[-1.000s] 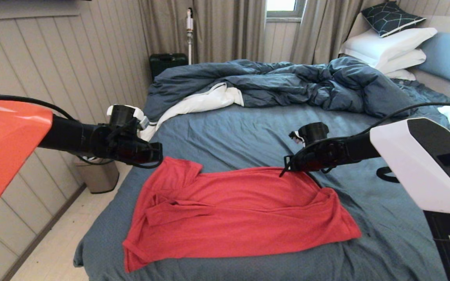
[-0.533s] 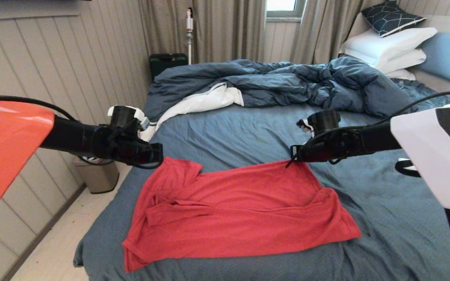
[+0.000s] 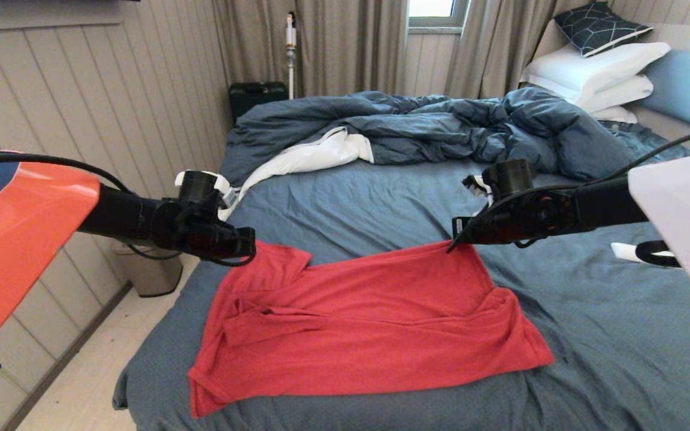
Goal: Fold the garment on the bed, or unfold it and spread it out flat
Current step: Fold the red T-shirt
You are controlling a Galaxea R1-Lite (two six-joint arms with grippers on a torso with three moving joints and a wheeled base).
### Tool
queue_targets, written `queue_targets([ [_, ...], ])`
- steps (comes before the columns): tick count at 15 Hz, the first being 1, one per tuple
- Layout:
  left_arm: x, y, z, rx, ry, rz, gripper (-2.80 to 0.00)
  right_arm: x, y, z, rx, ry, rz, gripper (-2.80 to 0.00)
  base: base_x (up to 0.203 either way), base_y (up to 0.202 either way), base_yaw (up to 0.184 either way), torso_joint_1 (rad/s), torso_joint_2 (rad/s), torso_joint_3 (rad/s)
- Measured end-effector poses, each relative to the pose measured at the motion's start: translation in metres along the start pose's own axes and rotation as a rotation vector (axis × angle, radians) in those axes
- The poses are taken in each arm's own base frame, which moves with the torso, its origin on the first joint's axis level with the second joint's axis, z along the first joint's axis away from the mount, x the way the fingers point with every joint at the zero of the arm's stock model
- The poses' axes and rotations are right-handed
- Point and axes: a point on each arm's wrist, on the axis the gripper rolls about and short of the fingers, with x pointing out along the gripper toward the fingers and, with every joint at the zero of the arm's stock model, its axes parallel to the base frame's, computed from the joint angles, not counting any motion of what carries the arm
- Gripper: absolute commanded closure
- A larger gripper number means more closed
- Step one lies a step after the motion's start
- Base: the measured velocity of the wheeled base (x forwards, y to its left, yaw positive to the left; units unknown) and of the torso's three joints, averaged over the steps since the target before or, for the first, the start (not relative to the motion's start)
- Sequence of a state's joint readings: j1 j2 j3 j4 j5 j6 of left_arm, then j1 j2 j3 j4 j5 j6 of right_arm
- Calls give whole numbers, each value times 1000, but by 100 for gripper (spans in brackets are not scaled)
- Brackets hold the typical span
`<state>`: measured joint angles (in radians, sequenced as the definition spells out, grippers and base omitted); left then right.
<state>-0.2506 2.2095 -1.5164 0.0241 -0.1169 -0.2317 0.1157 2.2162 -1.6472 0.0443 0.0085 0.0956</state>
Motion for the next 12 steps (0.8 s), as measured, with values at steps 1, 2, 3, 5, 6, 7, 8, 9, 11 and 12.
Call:
queue_targets([
  [1,4,1,-2,0,5,10,-280,0,0,0,0,1,2,0,0,0,0,0,0,0],
  [2,8,3,-4,0,6,20,-280,1,0,-1,0,2,3,0,0,0,0,0,0,0],
  [3,12,5,-6,0,-1,37,-280,2,0,-1,0,3,4,0,0,0,0,0,0,0],
  [5,16,13,-7,-8,-8,65,-280,4,-1,-2,1,7,3,0,0,0,0,0,0,0],
  [6,18,18,-7,-15,-5,74,-280,5,-1,-2,1,-1,4,0,0,0,0,0,0,0],
  [7,19,22,-11,-19,6,81,-280,6,-1,-2,1,-5,4,0,0,0,0,0,0,0],
  [8,21,24,-15,-22,20,87,-280,8,0,-4,0,-2,5,0,0,0,0,0,0,0],
  [9,23,27,-20,-23,27,90,-280,10,0,-5,0,0,5,0,0,0,0,0,0,0],
  [11,27,32,-27,-22,28,92,-280,12,0,-6,0,4,5,0,0,0,0,0,0,0],
  [12,29,34,-29,-24,34,95,-280,13,0,-6,0,4,5,0,0,0,0,0,0,0],
])
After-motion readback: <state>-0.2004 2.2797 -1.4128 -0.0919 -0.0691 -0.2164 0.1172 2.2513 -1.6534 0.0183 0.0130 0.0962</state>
